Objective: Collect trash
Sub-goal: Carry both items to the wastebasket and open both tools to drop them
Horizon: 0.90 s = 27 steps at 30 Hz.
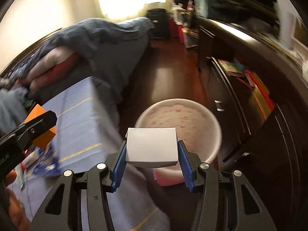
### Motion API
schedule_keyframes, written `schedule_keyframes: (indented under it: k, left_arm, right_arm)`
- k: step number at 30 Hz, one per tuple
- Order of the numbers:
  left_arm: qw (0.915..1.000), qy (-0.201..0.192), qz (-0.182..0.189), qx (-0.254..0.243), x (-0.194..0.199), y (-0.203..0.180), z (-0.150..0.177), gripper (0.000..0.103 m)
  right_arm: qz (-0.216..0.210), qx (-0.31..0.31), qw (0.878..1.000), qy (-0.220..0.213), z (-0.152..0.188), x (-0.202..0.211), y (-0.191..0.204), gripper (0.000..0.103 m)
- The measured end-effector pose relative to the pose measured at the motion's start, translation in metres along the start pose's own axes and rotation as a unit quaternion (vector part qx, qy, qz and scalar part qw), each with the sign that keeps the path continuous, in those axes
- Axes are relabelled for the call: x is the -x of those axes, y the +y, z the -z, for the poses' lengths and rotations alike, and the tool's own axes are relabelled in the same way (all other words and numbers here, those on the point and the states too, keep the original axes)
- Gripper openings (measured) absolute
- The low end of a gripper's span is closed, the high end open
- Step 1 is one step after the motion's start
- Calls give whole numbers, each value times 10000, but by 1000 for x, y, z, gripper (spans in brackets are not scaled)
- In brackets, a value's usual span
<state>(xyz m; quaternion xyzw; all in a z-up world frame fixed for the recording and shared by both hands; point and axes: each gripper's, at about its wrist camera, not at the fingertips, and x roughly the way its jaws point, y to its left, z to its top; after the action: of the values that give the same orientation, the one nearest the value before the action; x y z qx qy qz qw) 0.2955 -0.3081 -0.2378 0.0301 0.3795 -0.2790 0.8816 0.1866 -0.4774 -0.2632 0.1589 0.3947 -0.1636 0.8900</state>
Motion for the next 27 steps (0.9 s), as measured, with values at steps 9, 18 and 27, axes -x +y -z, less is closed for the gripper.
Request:
schedule_keyframes:
  k: [9, 18, 27]
  left_arm:
    - [9968, 632, 430, -224, -108, -55, -28, 50]
    - [9957, 814, 378, -218, -159, -67, -32, 74]
    - [9982, -12, -597, -92, -44, -17, -12, 97]
  right_arm:
    - [205, -409, 9988, 149, -19, -54, -58, 53]
    - [493, -520, 9965, 425, -14, -91, -82, 62]
    - [146, -282, 9990, 307, 0, -34, -35, 78]
